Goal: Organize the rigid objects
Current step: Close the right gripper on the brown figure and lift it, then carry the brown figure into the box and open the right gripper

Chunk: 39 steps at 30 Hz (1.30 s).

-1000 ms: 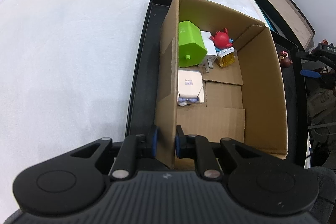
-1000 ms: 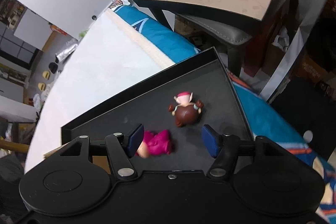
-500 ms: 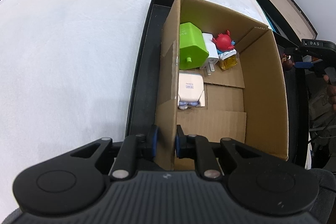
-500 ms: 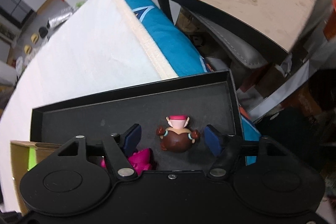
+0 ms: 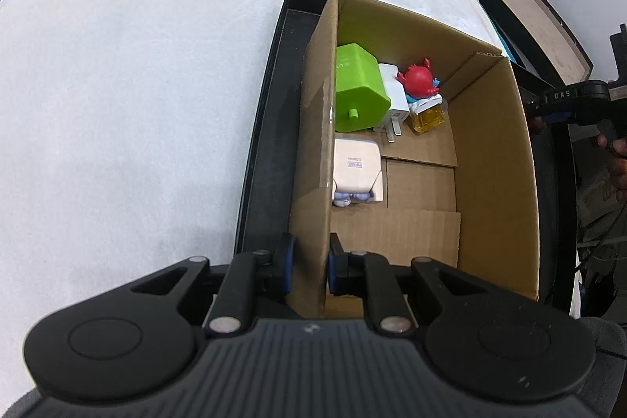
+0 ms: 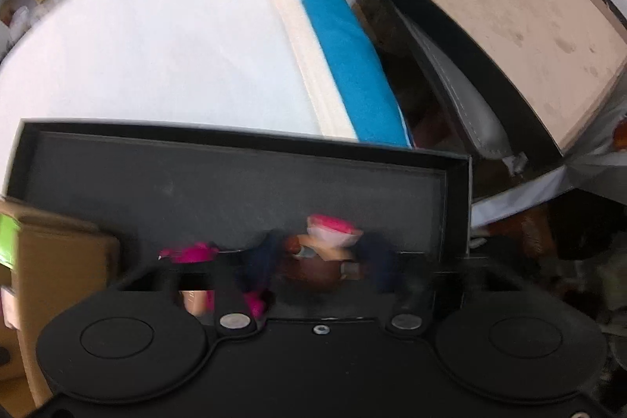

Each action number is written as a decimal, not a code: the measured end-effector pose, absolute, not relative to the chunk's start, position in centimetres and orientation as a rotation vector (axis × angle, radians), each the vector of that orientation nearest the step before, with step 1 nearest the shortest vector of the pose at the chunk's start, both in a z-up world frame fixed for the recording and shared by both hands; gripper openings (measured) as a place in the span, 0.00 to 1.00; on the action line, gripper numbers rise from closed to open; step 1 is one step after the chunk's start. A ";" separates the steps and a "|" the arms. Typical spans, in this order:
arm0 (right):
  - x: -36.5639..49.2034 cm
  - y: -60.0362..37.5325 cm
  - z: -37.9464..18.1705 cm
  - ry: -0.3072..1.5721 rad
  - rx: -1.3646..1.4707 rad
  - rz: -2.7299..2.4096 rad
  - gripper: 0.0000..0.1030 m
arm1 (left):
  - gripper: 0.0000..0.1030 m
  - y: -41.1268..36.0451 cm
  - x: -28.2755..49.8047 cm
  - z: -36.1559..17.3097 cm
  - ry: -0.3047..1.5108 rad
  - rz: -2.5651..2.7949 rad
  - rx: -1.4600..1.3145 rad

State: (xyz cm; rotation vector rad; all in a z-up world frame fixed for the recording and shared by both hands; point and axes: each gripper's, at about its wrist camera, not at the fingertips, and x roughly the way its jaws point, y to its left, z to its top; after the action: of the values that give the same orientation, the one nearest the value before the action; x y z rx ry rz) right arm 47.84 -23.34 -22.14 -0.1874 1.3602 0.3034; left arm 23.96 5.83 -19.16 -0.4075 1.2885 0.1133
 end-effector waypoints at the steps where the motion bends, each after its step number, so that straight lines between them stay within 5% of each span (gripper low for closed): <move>1: 47.8 -23.4 -22.0 1.360 -0.184 0.298 0.39 | 0.15 5.8 24.0 -19.2 1.289 0.114 -0.407; 39: 38.3 -16.8 -10.2 1.199 -0.252 0.454 0.40 | 0.15 6.6 22.4 -18.3 1.226 0.046 -0.441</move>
State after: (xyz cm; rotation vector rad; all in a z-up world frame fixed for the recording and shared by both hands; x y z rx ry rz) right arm 38.27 -16.76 -10.23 -0.2516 1.1993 0.4543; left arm 22.45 6.55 -18.27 -0.4405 1.2263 0.0462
